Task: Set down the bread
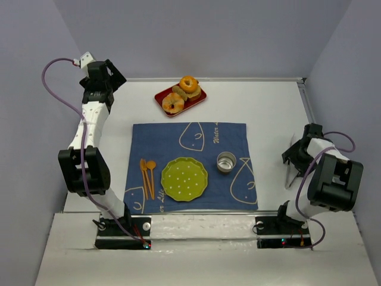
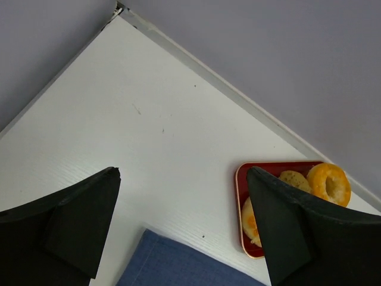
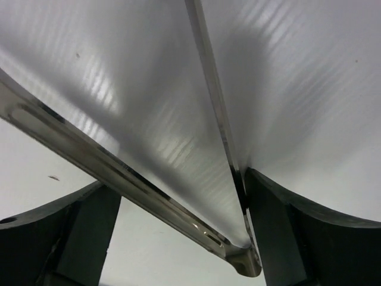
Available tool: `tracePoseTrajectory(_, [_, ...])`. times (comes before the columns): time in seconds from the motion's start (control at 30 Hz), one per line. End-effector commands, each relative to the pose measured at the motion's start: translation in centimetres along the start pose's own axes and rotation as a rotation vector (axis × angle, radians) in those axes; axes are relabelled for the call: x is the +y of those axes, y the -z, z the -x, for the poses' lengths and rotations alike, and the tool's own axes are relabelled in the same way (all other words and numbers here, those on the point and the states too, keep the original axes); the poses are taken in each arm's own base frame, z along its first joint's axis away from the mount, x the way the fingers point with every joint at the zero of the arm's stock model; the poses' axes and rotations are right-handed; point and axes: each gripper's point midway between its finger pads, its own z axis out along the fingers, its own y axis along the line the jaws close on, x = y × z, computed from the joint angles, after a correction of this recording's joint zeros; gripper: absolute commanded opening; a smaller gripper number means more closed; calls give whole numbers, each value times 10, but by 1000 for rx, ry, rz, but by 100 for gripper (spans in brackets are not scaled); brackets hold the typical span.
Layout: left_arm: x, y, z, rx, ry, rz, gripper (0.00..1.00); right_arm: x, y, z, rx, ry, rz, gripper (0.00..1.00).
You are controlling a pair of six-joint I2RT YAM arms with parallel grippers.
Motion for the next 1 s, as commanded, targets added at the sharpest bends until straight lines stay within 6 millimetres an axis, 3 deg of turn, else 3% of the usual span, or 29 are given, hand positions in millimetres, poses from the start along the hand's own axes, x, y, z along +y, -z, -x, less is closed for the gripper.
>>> tracePoseTrajectory(0.0, [-13,15,43,-108,16,-28,99,-2,-16,3,0,39,-30,82])
tracePoseTrajectory(0.13, [-11,23,49,-120,19,-17,99,6,-4,17,-68,55,27,61])
tracePoseTrajectory(0.2, [-10,27,51,-123,20,-16,99,10,6,24,-100,64,61,58])
tracePoseTrajectory(0.5, [-7,60,59,-153,45,-38,99,50,89,61,-297,178,359,55])
tracePoseTrajectory(0.73, [0,90,65,-189,61,-43,99,87,153,61,-343,276,647,54])
tracePoseTrajectory(0.97, [0,113,72,-226,97,-77,99,129,228,44,-355,405,958,52])
